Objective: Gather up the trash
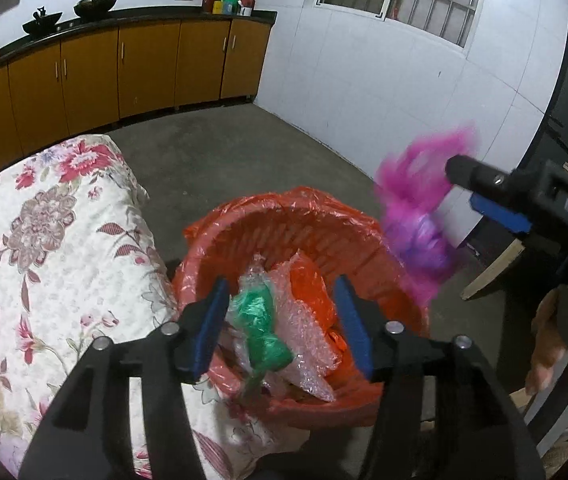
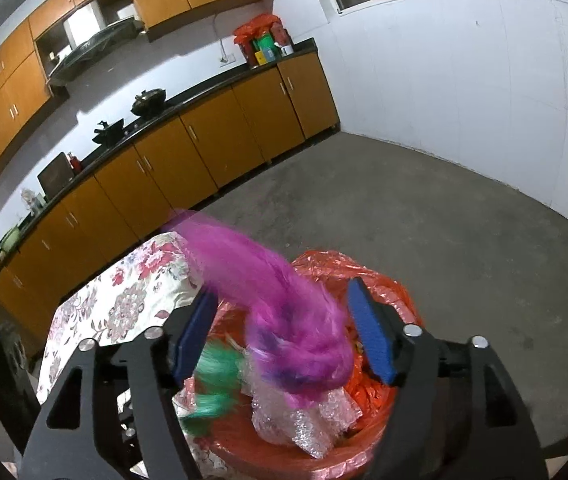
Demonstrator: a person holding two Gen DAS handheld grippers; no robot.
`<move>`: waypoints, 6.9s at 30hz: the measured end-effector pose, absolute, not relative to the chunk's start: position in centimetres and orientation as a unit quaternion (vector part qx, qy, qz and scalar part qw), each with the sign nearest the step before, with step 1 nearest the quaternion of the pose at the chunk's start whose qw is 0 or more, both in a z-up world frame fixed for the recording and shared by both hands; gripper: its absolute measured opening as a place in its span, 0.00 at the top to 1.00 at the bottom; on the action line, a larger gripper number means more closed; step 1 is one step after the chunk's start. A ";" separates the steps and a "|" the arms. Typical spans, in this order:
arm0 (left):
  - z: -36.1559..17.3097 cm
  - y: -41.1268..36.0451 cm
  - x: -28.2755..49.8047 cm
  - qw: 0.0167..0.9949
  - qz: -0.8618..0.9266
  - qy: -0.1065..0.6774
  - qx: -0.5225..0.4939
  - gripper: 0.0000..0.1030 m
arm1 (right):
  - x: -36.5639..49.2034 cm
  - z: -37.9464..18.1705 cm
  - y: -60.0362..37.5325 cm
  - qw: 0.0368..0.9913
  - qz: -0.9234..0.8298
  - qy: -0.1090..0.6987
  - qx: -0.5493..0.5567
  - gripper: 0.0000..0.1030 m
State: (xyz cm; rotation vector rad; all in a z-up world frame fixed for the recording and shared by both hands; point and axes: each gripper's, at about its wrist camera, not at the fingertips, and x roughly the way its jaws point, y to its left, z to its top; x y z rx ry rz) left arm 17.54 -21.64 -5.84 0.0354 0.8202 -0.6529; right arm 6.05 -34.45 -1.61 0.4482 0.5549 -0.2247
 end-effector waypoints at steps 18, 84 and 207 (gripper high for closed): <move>-1.3 -10.2 8.6 0.964 -0.114 0.227 0.075 0.04 | -2.5 0.6 -27.6 0.954 -0.219 0.188 0.079 0.02; -0.6 -1.2 -0.3 0.976 -0.015 0.219 -0.004 0.04 | -5.7 -0.3 -17.0 0.957 -0.205 0.203 0.028 0.02; -0.9 -1.7 -0.3 0.974 -0.016 0.227 -0.004 0.04 | -5.9 -0.3 -17.6 0.956 -0.203 0.211 0.032 0.02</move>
